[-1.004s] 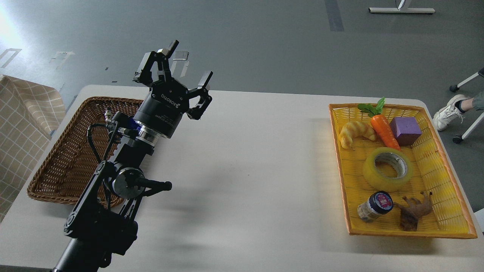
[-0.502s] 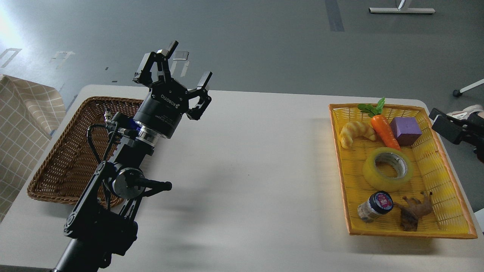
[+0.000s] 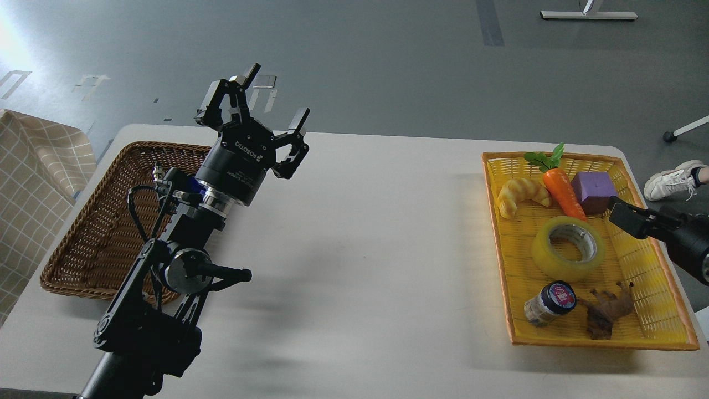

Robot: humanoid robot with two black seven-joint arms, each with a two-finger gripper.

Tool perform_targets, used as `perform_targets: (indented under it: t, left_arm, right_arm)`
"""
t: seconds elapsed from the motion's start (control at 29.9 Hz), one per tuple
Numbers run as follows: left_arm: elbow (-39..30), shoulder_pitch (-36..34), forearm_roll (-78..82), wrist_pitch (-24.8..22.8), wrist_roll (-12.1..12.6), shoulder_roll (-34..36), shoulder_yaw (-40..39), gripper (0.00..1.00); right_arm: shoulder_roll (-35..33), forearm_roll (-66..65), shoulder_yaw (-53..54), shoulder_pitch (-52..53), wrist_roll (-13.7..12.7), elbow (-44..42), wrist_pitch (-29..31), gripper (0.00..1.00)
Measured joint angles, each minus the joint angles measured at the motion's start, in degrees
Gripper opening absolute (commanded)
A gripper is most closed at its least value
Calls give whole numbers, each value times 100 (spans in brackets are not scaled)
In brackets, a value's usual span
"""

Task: Place and transfer tape with both arms
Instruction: 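Insert the right gripper into the tape roll's hole and grip it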

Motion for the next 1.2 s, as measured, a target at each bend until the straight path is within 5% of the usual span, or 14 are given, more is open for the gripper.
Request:
perform_targets:
  t: [1.2]
  left_arm:
    - [35,34,-9,-12,-16,0,-33,98]
  right_arm:
    - [350,-540,-827,346,28,-910,0,91]
